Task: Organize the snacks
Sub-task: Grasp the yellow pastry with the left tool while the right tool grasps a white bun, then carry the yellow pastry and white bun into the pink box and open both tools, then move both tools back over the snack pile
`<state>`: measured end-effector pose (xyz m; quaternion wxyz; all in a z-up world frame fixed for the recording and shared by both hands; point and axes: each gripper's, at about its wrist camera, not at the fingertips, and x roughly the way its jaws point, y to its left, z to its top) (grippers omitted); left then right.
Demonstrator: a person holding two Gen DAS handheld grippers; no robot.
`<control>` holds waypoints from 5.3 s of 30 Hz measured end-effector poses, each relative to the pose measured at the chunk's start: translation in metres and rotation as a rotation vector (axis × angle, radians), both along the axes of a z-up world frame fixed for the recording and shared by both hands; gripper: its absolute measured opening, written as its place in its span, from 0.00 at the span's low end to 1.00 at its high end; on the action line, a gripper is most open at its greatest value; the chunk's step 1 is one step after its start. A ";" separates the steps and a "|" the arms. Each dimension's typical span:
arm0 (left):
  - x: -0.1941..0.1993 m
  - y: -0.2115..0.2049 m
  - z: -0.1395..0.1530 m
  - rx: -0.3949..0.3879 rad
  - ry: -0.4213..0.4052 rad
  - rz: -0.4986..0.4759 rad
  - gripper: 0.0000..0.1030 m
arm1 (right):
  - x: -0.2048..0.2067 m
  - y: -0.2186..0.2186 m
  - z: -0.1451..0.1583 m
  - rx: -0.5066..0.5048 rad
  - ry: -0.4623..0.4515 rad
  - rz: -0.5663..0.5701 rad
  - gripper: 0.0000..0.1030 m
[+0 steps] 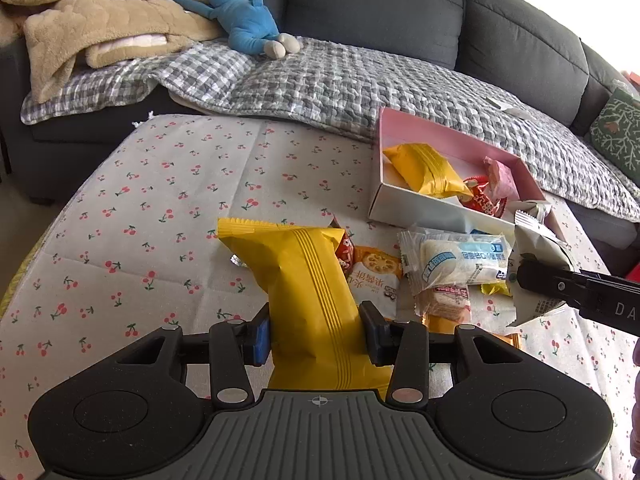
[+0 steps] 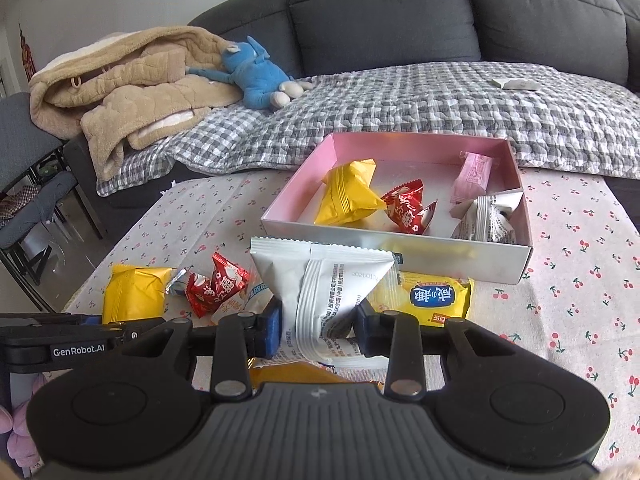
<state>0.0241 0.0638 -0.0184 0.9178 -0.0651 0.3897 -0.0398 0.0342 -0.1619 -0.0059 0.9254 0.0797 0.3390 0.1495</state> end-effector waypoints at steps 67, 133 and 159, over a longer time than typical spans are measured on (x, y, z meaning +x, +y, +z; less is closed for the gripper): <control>0.220 -0.190 0.005 0.232 -0.087 -0.153 0.58 | 0.134 -0.120 -0.011 0.358 0.061 -0.251 0.46; 0.005 -0.051 0.001 0.116 -0.123 -0.209 0.94 | -0.012 -0.043 -0.002 -0.006 0.024 -0.164 0.95; 0.017 -0.039 -0.036 0.230 -0.096 -0.267 0.94 | -0.021 0.000 -0.040 -0.216 0.022 0.091 0.94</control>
